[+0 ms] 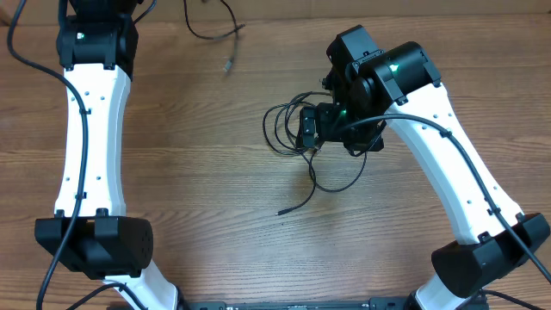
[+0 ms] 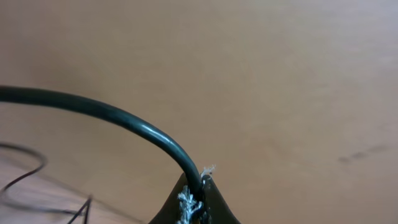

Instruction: Untangle cables

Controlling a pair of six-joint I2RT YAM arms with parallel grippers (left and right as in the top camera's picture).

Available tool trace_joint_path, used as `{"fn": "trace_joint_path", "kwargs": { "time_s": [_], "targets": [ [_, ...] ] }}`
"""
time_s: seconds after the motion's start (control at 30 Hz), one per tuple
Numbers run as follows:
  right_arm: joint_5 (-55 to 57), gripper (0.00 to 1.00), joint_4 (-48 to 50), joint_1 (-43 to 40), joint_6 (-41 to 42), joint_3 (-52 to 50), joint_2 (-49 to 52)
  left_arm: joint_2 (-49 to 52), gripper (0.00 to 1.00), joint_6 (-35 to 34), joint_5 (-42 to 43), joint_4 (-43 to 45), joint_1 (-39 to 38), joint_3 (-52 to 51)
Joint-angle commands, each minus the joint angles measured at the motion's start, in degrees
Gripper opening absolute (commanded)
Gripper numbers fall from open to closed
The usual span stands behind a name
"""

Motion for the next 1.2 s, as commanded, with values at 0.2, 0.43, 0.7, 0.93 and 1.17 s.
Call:
{"fn": "trace_joint_path", "kwargs": {
  "time_s": [0.2,0.43,0.7,0.93,1.17],
  "targets": [
    [0.0,1.00,-1.2,0.3,-0.2,-0.2,-0.7,7.1,0.04,10.4,-7.1,-5.0,10.7,0.4],
    [-0.1,1.00,-3.1,0.3,0.2,-0.2,-0.7,14.4,0.04,18.7,-8.7,-5.2,21.0,0.4],
    [-0.1,1.00,-2.2,2.1,0.2,-0.2,-0.7,16.8,1.00,24.8,-8.1,-11.4,27.9,0.4],
    [0.0,1.00,-0.9,5.0,0.2,-0.2,-0.7,16.8,0.99,29.9,0.7,-19.8,28.3,0.2],
    [-0.1,1.00,0.2,7.8,0.2,-0.2,-0.7,16.8,0.97,30.3,-13.9,-27.8,26.2,-3.4]
  ]
}}
